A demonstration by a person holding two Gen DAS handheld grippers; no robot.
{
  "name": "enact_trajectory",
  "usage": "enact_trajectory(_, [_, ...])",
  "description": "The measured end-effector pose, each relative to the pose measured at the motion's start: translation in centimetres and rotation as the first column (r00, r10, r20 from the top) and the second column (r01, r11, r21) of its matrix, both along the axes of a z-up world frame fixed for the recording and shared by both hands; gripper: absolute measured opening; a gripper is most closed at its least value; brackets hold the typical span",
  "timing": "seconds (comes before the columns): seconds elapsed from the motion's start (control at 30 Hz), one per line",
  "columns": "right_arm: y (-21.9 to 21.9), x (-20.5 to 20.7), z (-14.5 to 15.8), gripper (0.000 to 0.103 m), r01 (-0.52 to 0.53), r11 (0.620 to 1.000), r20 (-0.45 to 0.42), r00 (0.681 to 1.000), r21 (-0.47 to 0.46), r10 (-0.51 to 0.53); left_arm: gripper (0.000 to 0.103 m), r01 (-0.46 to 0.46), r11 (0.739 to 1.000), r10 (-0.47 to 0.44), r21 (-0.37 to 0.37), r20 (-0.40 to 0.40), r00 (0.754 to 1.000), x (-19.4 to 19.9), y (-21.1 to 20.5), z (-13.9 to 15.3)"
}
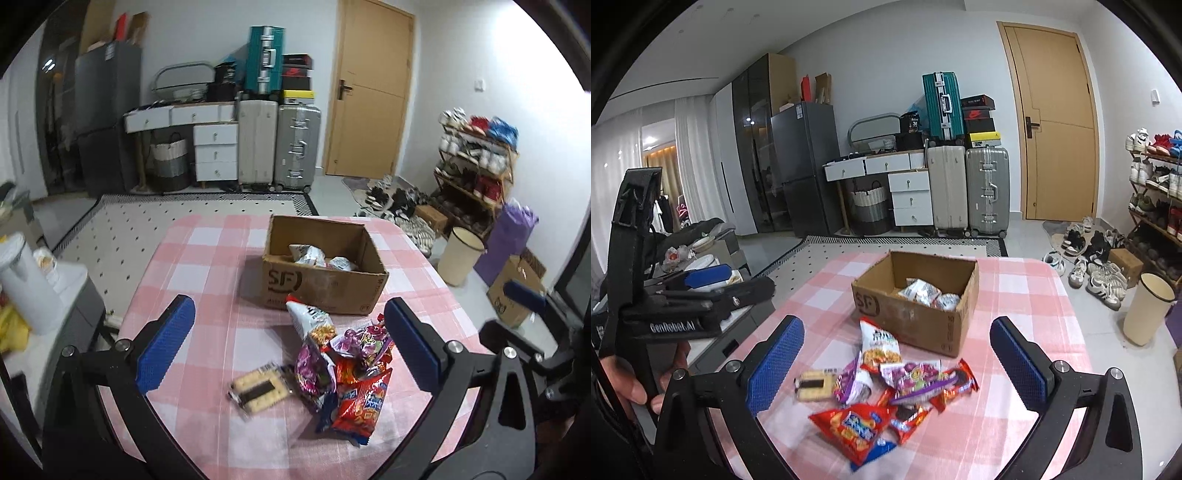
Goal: Organize snacks
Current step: 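Withdraw both grippers from the box back toward the snack pile, then lower the right gripper onto the red biscuit bag and grasp it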
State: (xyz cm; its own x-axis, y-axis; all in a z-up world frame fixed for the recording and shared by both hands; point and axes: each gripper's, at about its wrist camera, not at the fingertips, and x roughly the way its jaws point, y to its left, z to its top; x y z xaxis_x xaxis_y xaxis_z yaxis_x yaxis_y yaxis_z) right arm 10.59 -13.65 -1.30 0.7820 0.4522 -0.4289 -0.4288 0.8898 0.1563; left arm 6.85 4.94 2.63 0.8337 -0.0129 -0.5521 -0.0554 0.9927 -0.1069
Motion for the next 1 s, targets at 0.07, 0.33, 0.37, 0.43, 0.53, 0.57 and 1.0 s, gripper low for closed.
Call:
enact_trajectory(0.07, [-0.3, -0.7, -0.7, 0.102, 0.001, 1.000, -0.007, 1.000, 0.008, -0.001, 0.102, -0.015, 0.999, 0.014, -0.042, -0.008, 1.000, -0.7, 0.8, -0.7])
enact_trajectory(0.33, [-0.7, -1.7, -4.2, 0.102, -0.022, 0.999, -0.076, 0.997, 0.028, 0.025, 0.102, -0.027, 0.999, 0.026, -0.047, -0.038, 0.999, -1.9, 1.7, -3.5])
enact_trajectory(0.37, [-0.6, -1.8, -4.6, 0.102, -0.027, 0.999, -0.085, 0.996, 0.031, 0.030, 0.102, -0.027, 0.999, 0.025, -0.045, -0.041, 0.999, -1.9, 1.6, -3.8])
enact_trajectory(0.43, [-0.3, -1.8, -5.2, 0.102, -0.035, 0.999, -0.100, 0.994, 0.028, 0.037, 0.102, -0.026, 0.999, 0.024, -0.042, -0.049, 0.999, -2.0, 1.5, -4.5])
enact_trajectory(0.53, [0.3, -1.5, -6.3, 0.102, -0.053, 0.998, -0.127, 0.990, 0.023, 0.056, 0.102, -0.019, 0.999, 0.017, -0.036, -0.063, 0.998, -2.1, 1.5, -5.6])
enact_trajectory(0.57, [0.4, -1.5, -6.7, 0.102, -0.057, 0.998, -0.134, 0.989, 0.024, 0.060, 0.102, -0.016, 0.999, 0.014, -0.033, -0.064, 0.998, -2.2, 1.4, -5.9])
enact_trajectory(1.0, [2.3, 0.9, -11.5, 0.102, -0.132, 0.987, -0.269, 0.951, 0.094, 0.153, 0.102, 0.006, 0.999, -0.012, -0.042, -0.136, 0.991, -2.0, 2.2, -11.2])
